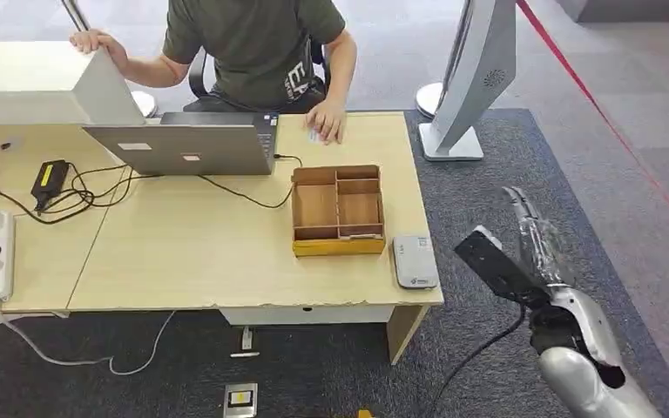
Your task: Pass the card to the sensor for recognition and then transmit it.
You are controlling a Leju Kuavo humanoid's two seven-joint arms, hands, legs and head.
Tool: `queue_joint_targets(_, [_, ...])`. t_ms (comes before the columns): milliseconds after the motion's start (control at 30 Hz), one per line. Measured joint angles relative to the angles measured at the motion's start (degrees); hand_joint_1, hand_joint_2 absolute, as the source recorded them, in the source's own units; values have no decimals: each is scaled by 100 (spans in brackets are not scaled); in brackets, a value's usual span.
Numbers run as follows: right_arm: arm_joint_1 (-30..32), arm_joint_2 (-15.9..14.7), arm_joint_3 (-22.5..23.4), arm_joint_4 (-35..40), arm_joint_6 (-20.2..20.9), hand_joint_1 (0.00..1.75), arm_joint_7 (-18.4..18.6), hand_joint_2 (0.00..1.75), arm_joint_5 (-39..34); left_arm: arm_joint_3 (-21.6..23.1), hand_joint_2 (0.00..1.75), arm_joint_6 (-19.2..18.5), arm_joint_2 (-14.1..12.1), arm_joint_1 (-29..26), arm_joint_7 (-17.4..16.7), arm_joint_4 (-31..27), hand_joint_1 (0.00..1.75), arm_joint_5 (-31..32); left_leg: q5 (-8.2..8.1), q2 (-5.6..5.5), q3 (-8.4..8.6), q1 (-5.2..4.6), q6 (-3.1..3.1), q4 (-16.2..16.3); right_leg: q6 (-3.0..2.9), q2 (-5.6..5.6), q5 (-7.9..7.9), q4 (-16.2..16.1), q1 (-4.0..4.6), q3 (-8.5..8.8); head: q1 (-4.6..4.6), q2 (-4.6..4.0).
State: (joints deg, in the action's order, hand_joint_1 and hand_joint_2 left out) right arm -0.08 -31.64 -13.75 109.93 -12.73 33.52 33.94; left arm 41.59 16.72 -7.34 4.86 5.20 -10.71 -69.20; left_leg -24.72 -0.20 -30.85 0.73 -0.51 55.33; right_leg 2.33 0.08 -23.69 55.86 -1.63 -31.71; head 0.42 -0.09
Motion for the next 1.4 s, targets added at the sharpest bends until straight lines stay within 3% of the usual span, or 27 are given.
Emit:
queue_joint_targets(200, [411,-289,-506,731,-1360,0,538,0,771,-107,0,313,57,29,227,-2,0,-302,-3,2,5,3,-1,-2,0,2,-9,-1,2,1,-2,0])
queue_joint_targets(333, [713,-378,-999,912,-1872,0,610,0,1054,-188,0,448,153,19,269,-2,0,-394,-1,0,2,4,-2,-3,0,-1,-8,0,3,2,-2,0])
queue_joint_targets(567, [932,-420,-1663,980,-2154,0,626,0,1294,-306,0,789,262,30,70,-2,0,-439,-1,2,7,3,-2,-3,-1,0,-8,0,2,4,0,2])
queue_joint_targets(867, [942,-357,-2188,976,-2161,0,626,0,1296,-409,0,833,332,33,72,-2,0,-455,-1,3,6,3,-2,-3,-1,0,-8,0,2,4,0,2])
queue_joint_targets(1033, [607,-293,-2648,860,-2403,0,632,0,1148,-479,0,859,363,41,147,-4,0,-507,-1,8,10,3,-2,-4,-3,7,-6,1,3,3,0,0])
queue_joint_targets(1067, [539,-229,-2778,802,-2420,0,632,175,1169,-485,0,859,376,49,164,-7,0,-509,0,8,10,3,-2,-4,-2,7,-7,1,3,5,-2,0])
queue_joint_targets(1400, [-131,212,-3471,309,-2390,0,407,175,761,-522,0,710,415,52,170,-13,0,-431,2,7,9,6,-4,-4,-4,6,-6,4,6,6,0,0])
